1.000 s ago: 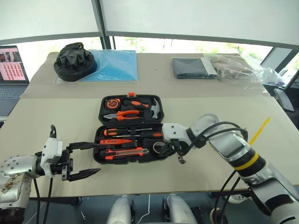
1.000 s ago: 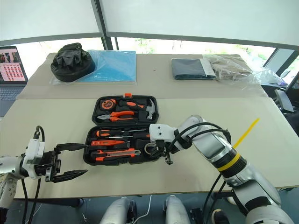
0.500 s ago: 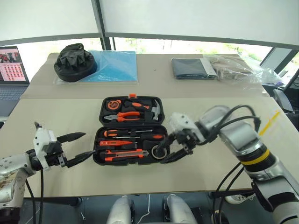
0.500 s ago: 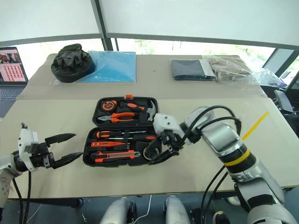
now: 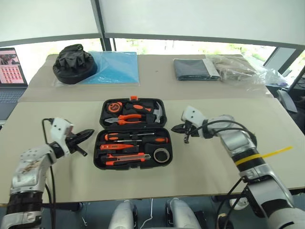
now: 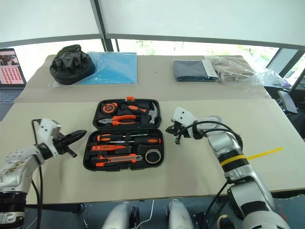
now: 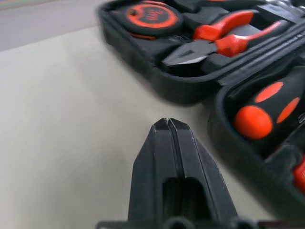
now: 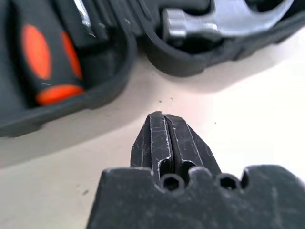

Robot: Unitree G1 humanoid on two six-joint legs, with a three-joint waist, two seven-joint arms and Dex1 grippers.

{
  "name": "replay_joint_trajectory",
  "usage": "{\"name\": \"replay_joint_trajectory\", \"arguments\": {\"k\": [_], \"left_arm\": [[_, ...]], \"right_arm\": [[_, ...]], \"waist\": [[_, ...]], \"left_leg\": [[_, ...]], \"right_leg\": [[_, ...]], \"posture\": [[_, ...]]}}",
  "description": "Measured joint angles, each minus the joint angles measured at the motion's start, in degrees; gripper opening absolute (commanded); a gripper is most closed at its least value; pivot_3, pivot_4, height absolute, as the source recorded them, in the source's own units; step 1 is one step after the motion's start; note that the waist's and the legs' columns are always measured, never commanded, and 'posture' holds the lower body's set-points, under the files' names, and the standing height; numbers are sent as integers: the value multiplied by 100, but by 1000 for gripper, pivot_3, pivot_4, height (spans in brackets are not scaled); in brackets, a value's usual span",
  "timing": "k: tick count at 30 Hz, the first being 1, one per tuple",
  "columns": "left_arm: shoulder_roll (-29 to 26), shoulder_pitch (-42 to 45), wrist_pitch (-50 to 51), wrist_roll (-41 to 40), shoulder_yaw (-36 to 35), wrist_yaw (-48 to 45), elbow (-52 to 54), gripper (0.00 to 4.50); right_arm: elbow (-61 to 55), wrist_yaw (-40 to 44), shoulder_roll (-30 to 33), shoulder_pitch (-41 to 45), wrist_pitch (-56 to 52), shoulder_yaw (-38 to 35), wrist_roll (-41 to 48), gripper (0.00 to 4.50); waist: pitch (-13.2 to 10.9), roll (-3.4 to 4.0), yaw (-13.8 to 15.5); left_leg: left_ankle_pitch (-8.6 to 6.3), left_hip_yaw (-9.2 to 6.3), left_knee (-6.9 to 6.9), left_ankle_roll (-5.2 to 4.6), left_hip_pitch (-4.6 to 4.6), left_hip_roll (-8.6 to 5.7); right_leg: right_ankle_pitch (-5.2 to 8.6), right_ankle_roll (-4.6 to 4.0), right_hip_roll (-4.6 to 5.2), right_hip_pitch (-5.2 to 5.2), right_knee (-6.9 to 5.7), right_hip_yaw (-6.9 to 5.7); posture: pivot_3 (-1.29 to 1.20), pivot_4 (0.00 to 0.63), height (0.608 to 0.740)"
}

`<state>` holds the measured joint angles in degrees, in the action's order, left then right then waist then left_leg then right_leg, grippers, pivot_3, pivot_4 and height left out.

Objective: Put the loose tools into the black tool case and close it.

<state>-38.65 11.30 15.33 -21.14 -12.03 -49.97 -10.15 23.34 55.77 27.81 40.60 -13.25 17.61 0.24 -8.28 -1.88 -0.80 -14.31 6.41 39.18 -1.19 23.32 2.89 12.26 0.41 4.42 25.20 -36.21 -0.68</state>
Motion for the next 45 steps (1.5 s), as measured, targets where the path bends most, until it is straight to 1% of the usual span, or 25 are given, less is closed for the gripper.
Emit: {"name": "replay_joint_trajectory", "arguments": {"k": [3,8,10,15,18,21,27,33,39,41,42,45], "left_arm": [[94,261,21,140,212,90,-114,66],[189,508,-19,335,445,18,-254,66],[196,584,-17,404,503,-42,-281,66],[208,592,0,411,659,-363,-172,66],[230,528,134,392,703,-522,-4,66],[224,161,409,293,786,-654,436,66],[243,-317,723,114,853,-701,1034,66],[320,-228,457,201,844,-577,809,66],[357,47,485,175,821,-566,470,66],[327,119,624,149,740,-455,410,569],[162,141,781,147,656,-389,401,746],[-478,111,1379,33,456,-501,465,1848]], "right_arm": [[223,-122,-257,106,151,3,-57,0],[271,-76,-348,91,349,1,-124,0],[182,-16,-291,31,342,-18,-122,0],[-608,303,88,-417,60,-73,-72,0],[-1112,335,268,-737,-228,-164,-3,0],[-1710,317,464,-1150,-543,-320,77,0],[-2358,268,650,-1647,-958,-536,175,0],[-2513,164,666,-1767,-1173,-597,284,0],[-2578,141,675,-1766,-1309,-600,345,0],[-2671,146,714,-1766,-1431,-664,448,575],[-2788,186,818,-1756,-1589,-758,592,747],[-2987,368,1190,-1684,-2017,-1055,934,1812]], "waist": [[0,0,-5],[0,1,69],[0,1,100],[2,3,156],[2,3,155],[2,3,144],[2,3,141],[2,3,152],[2,2,144],[1,1,141],[0,-1,133],[-2,-2,92]], "left_leg": [[0,-2,-5,0,-2,0],[2,-3,-4,0,-6,-7],[2,-3,-2,0,-7,-7],[-8,-3,-4,-13,-2,-11],[-11,-2,-4,-17,1,-12],[-17,-3,-4,-20,0,-10],[-17,-8,-4,-20,-4,-8],[-4,-10,-3,-7,-12,-10],[5,-13,-2,-5,-11,-7],[5,-15,-2,-5,-9,-6],[5,-16,-2,-5,-7,-5],[4,-20,-4,-6,-6,-3]], "right_leg": [[0,0,-1,-1,0,0],[-4,7,5,-9,0,0],[-4,8,5,-11,1,0],[0,14,10,-12,10,0],[1,16,10,-13,15,0],[3,19,10,-12,20,5],[4,19,7,-12,15,5],[2,15,5,-18,11,4],[-1,10,2,-16,6,3],[-2,10,1,-14,5,3],[-2,10,0,-11,5,3],[-1,10,0,-7,5,6]], "posture": [[0,150,740],[0,150,740],[0,150,740],[0,150,740],[0,150,740],[0,150,740],[0,150,740],[0,150,740],[0,150,740],[0,150,740],[0,150,740],[0,150,740]]}}
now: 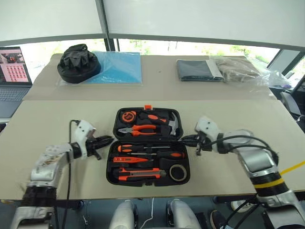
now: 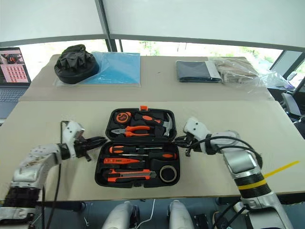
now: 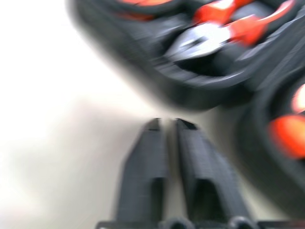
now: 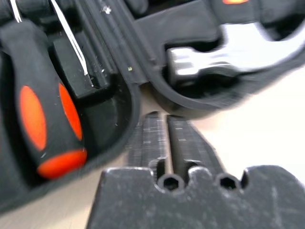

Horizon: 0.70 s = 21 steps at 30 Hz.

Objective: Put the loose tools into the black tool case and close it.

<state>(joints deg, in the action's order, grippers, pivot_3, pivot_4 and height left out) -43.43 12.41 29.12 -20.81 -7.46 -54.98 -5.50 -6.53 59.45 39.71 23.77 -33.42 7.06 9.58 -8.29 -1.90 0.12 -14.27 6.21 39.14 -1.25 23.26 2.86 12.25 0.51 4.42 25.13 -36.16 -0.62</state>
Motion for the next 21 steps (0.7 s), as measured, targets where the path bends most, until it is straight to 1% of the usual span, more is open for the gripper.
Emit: {"name": "replay_joint_trajectory", "arguments": {"k": [2,3,5,7,8,10,12,14,17,21], "left_arm": [[-460,10,664,-227,-168,-181,62,2560],[-638,87,1107,-395,-264,-216,67,2870],[-713,450,1733,-666,-352,-200,107,3608],[-692,754,2148,-884,-369,-163,185,4349],[-672,994,2578,-1049,-355,-80,266,4500],[-599,1361,3263,-1208,-294,137,369,4500],[-303,1703,3731,-1191,-237,621,411,4500],[-103,1839,3963,-1071,-91,1034,430,4500],[159,1850,4161,-958,25,1478,460,4500],[309,1855,4228,-867,147,1786,504,4500]], "right_arm": [[-131,181,290,144,-616,-213,357,2492],[-143,168,287,342,-1086,-377,608,2739],[-155,23,195,830,-1887,-554,928,3455],[-154,-152,104,1234,-2509,-550,1076,4138],[-135,-299,77,1539,-3095,-482,1177,4444],[13,-488,74,1934,-3887,-145,1204,4444],[330,-780,-161,2170,-4427,-14,1200,4444],[591,-1020,-383,2302,-4650,92,1195,4444],[1055,-1424,-606,2466,-4712,169,1090,4444],[1441,-1737,-877,2629,-4711,182,1014,4444]], "waist": [[-3,-2,-28],[-3,-4,-44],[-5,-5,-55],[-6,-7,-57],[-6,-8,-48],[-5,-8,-47],[-5,-9,-43],[-5,-10,-50],[-5,-10,-87],[-5,-10,-98]], "left_leg": [[-1,-8,-4,-1,0,2],[-1,-12,-4,-1,0,3],[1,-27,-3,1,-2,0],[2,-35,-2,3,0,-1],[2,-37,-2,3,1,-3],[1,-39,-2,1,8,-6],[-1,-40,-2,-2,10,-11],[-1,-44,-3,-2,18,-13],[-1,-44,-4,-2,25,-12],[-1,-47,-5,-1,26,-11]], "right_leg": [[0,0,1,3,1,1],[0,0,0,3,2,1],[1,-1,-1,1,-2,1],[0,-1,-2,-1,-2,-4],[0,-1,-1,-2,-2,-3],[0,0,0,0,2,-3],[0,1,2,0,3,-2],[0,2,1,3,4,-2],[0,2,1,11,3,-2],[0,2,-1,13,4,-3]], "posture": [[0,150,740],[0,150,740],[0,150,740],[0,150,740],[0,150,740],[0,150,740],[0,150,740],[0,150,740],[0,150,740],[0,150,740]]}}
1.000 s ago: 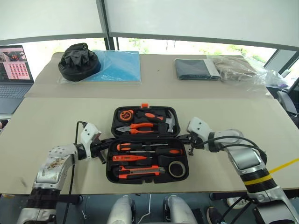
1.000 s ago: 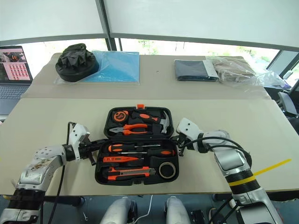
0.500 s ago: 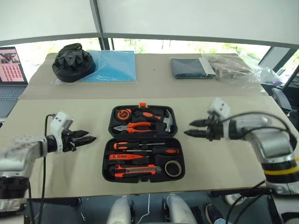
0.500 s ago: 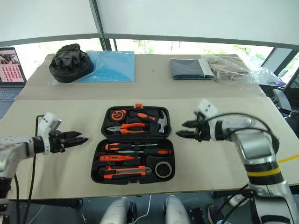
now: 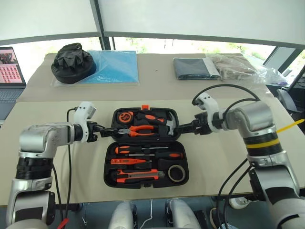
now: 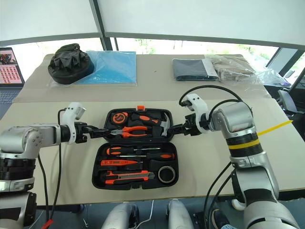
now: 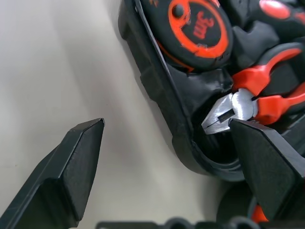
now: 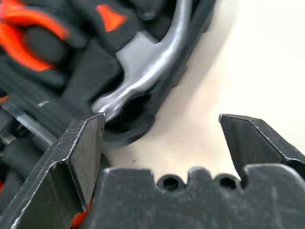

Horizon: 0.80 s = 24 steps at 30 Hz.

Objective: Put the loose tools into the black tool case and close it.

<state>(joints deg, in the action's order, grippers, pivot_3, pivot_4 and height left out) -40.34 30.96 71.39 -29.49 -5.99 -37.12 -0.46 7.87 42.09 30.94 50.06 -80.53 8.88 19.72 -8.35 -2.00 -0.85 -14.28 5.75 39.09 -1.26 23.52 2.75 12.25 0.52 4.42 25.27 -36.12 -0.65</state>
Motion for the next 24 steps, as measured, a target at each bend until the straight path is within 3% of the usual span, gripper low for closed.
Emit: {"name": "replay_joint_trajectory", "arguments": {"k": [1,4,7,10,15,21,24], "left_arm": [[1,0,-9,12,3,44,6,4500],[61,17,-44,32,-2,156,-13,4500],[131,37,-45,42,14,230,-28,4500],[140,60,-53,52,60,272,-30,3782],[158,80,-243,114,120,303,-54,1953],[290,-36,-698,98,110,192,-59,14],[418,-267,-1126,48,-116,101,-68,14]], "right_arm": [[100,-63,-37,25,7,32,-21,4444],[450,-231,-69,42,131,195,-157,3742],[589,-259,-144,106,241,240,-151,2719],[618,-224,-182,142,248,312,-92,1712],[628,-260,-233,170,215,339,-44,63],[713,-617,-542,89,19,-265,-33,0],[554,-620,-569,-123,263,-488,25,0]], "waist": [[0,0,4],[0,0,10],[0,0,23],[4,-5,24],[13,-19,25],[13,-19,14],[12,-19,8]], "left_leg": [[0,0,0,0,-1,0],[0,0,0,0,-2,-3],[0,-5,0,0,-10,-4],[0,-8,1,1,-25,-4],[3,-20,2,5,-63,-4],[4,-23,1,7,-87,0],[5,-23,1,8,-79,1]], "right_leg": [[0,0,1,-1,-1,0],[0,1,4,-3,-1,0],[-1,1,5,-14,-1,-4],[-1,1,5,-29,-3,-3],[-2,0,4,-72,-3,-6],[-3,-3,2,-96,-1,-5],[-4,-3,2,-86,-2,-3]], "posture": [[0,150,740],[0,150,740],[0,150,740],[0,150,740],[0,150,740],[0,150,740],[0,150,740]]}}
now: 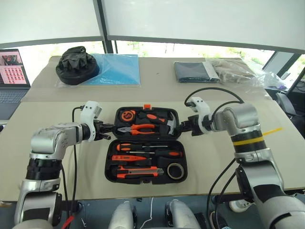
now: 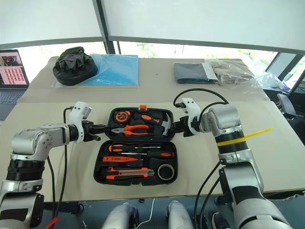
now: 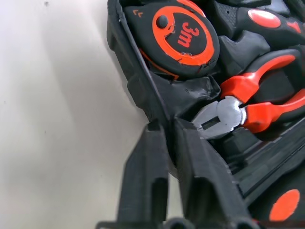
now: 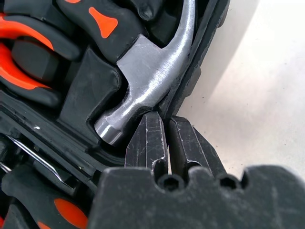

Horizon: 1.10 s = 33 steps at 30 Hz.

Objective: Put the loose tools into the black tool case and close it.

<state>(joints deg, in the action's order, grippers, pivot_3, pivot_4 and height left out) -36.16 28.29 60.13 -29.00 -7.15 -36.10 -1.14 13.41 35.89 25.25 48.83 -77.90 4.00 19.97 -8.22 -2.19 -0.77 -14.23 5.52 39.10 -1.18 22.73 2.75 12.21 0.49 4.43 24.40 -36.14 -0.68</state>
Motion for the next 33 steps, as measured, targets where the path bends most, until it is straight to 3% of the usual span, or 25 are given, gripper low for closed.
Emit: {"name": "replay_joint_trajectory", "arguments": {"k": [3,6,11,15,20,21,26,30,33], "left_arm": [[138,-336,-690,-57,-298,-250,1,14],[259,-847,-2074,12,-485,-691,11,14],[365,-1524,-4471,460,-572,-1344,13,14],[340,-2163,-6795,1222,-449,-1678,-76,14],[171,-2608,-8557,1819,-385,-1639,-358,14],[119,-2702,-8762,1868,-384,-1639,-372,4],[-140,-3392,-9499,2214,-400,-1575,-946,1727],[-288,-3420,-9327,2030,-492,-1543,-1338,3071],[-468,-3201,-8745,1736,-523,-1674,-1503,3187]], "right_arm": [[-539,217,159,-439,905,111,-24,0],[-1126,582,441,-944,2199,247,-185,0],[-1794,938,806,-1618,3781,328,-487,0],[-2234,1010,1309,-2545,5818,493,-1171,0],[-2098,702,1449,-3354,7956,445,-1805,0],[-2075,630,1448,-3466,8190,442,-1878,397],[-1694,397,1497,-4237,8877,343,-2159,2056],[-1599,392,1616,-4488,8978,135,-2145,3331],[-1727,525,1836,-4614,8956,-210,-1951,2978]], "waist": [[-2,2,-1],[-4,2,6],[-5,2,16],[-3,3,49],[1,0,68],[1,2,66],[2,6,34],[-2,9,15],[-2,9,27]], "left_leg": [[0,2,0,0,39,-1],[1,4,-1,1,97,-3],[-4,12,-12,-7,117,-2],[-24,16,-15,-25,100,-4],[-31,42,-16,-31,37,2],[-32,52,-18,-30,21,5],[-39,76,-27,-25,-35,16],[-35,74,-22,-21,-43,19],[-31,74,-22,-16,-47,20]], "right_leg": [[0,1,1,42,0,3],[-4,3,2,95,-1,4],[-4,3,3,111,12,-1],[4,15,9,82,39,-4],[8,20,16,30,49,1],[9,20,17,18,49,2],[32,11,24,-9,33,18],[34,11,23,-9,15,17],[52,41,22,-12,10,14]], "posture": [[0,150,740],[0,150,740],[0,150,740],[0,150,740],[0,150,740],[0,150,740],[0,150,740],[0,150,740],[0,150,740]]}}
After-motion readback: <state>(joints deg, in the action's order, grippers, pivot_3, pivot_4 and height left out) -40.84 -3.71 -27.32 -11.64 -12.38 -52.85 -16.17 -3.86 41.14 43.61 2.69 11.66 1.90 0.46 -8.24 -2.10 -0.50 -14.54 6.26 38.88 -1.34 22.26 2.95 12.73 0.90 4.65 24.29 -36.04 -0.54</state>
